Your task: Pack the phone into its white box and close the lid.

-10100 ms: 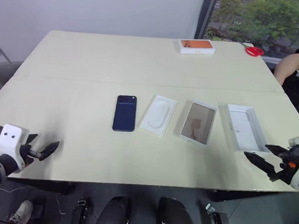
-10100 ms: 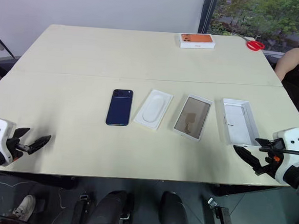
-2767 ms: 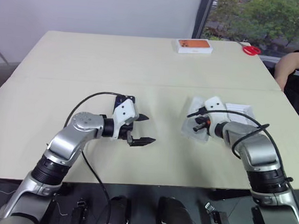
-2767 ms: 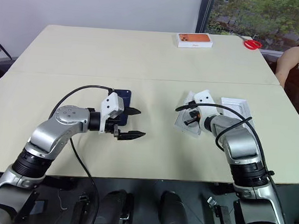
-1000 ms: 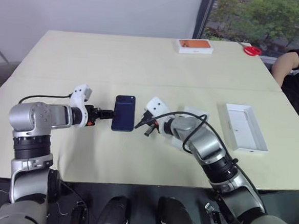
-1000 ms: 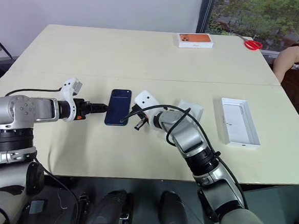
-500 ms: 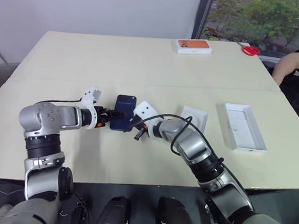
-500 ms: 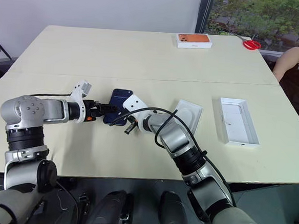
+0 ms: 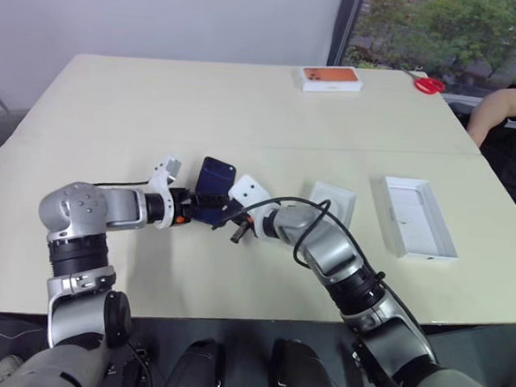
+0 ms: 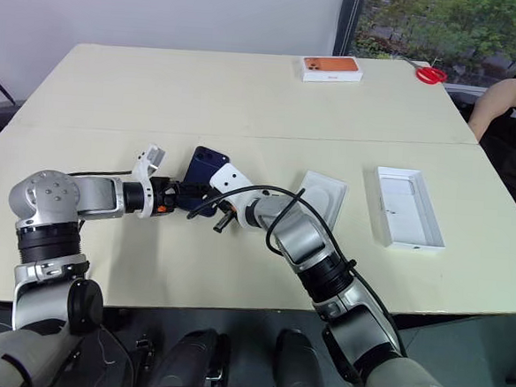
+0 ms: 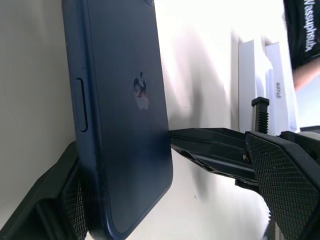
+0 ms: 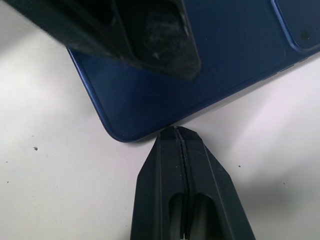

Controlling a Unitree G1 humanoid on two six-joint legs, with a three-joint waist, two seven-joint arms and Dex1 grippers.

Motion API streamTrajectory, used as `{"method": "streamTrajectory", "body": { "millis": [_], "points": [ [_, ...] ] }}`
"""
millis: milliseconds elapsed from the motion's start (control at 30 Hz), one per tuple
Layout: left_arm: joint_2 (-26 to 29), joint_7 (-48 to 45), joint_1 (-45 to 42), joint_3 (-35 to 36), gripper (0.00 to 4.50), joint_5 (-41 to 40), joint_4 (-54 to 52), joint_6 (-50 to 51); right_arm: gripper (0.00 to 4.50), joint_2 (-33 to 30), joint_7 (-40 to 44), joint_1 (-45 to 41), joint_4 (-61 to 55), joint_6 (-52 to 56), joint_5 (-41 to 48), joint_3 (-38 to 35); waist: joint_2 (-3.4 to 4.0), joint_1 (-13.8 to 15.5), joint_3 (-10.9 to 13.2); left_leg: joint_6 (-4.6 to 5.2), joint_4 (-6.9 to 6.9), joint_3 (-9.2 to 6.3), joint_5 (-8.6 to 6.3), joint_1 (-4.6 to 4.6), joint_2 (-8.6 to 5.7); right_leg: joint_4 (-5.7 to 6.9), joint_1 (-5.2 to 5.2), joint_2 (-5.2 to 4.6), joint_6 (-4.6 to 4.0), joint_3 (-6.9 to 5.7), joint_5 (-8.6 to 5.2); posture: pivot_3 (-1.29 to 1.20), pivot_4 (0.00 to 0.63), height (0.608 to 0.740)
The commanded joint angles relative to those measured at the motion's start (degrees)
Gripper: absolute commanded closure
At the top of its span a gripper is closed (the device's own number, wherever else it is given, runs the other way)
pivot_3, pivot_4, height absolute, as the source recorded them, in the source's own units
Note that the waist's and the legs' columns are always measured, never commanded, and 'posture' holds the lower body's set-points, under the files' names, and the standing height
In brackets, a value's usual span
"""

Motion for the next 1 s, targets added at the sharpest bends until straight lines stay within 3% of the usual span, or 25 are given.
{"method": "streamTrajectory", "body": {
  "millis": [33, 167, 200, 267, 400, 700, 833, 1000],
  "points": [
    [1.8, 0.9, -1.2, 2.3, 0.51, 0.1, 1.2, 0.5, 4.5, 0.0, 0.2, -0.1, -2.8, -0.7, -0.1, -0.4, 0.0, 0.0, 0.0, 0.0, -0.01, 0.0, 0.0, 0.0, 0.0, 0.01, -0.01, 0.0, 0.0, 0.0, 0.0, 0.0, 0.15, 0.74],
    [2.6, 1.0, -2.2, 3.9, 0.51, -0.2, 3.2, 0.5, 4.5, -0.3, 0.1, 0.5, -3.6, -0.3, -0.1, -0.6, 0.0, 0.0, 0.0, -0.03, -0.03, 0.0, 0.01, -0.04, 0.01, 0.04, -0.08, 0.0, 0.0, -0.01, 0.0, 0.0, 0.15, 0.74],
    [2.7, 1.0, -2.3, 3.9, 0.72, -0.4, 3.4, 0.5, 4.5, -0.4, 0.0, 0.7, -3.8, -0.3, -0.1, -0.6, 0.0, 0.0, 0.0, -0.03, -0.03, 0.0, 0.02, -0.04, 0.01, 0.05, -0.09, 0.0, 0.0, -0.01, 0.0, 0.0, 0.15, 0.74],
    [2.7, 0.8, -2.4, 3.7, 1.3, -0.6, 3.7, 0.5, 4.5, -0.4, 0.0, 0.9, -4.1, -0.2, -0.1, -0.6, 0.0, 0.0, 0.0, -0.03, -0.03, 0.0, 0.02, -0.05, 0.01, 0.05, -0.1, 0.0, 0.0, -0.01, 0.0, 0.0, 0.15, 0.74],
    [2.6, 0.8, -2.6, 4.1, 3.34, -1.2, 4.3, 0.5, 4.5, -0.6, -0.2, 1.3, -4.9, 0.3, -0.1, -0.6, -0.01, 0.1, 0.0, -0.04, -0.03, 0.0, 0.02, -0.06, 0.01, 0.05, -0.11, -0.02, 0.0, 0.0, 0.0, 0.0, 0.15, 0.74],
    [2.0, 1.2, -2.6, 5.2, 3.34, -2.0, 5.0, 0.5, 4.5, -1.3, -0.3, 1.5, -7.4, 1.8, 0.2, -1.0, -0.01, 0.0, 0.0, -0.04, -0.04, 0.0, 0.02, -0.07, 0.01, 0.05, -0.12, -0.07, 0.0, 0.01, 0.0, 0.0, 0.15, 0.74],
    [1.9, 1.6, -2.3, 6.0, 4.45, -2.9, 5.1, 0.5, 4.5, -2.5, -0.3, 1.4, -9.6, 3.0, 0.4, -2.0, -0.02, 0.1, 0.0, -0.04, -0.04, 0.0, 0.02, -0.08, 0.01, 0.05, -0.12, -0.1, 0.0, 0.0, 0.0, 0.0, 0.15, 0.74],
    [1.9, 2.3, -2.3, 6.8, 4.45, -4.8, 5.3, 0.5, 4.5, -4.5, -0.4, 1.4, -14.1, 5.3, 0.6, -3.3, -0.02, 0.1, 0.0, -0.03, -0.06, 0.0, 0.01, -0.09, 0.0, 0.08, -0.17, -0.11, -0.01, 0.01, 0.0, 0.0, 0.15, 0.74]
  ]
}}
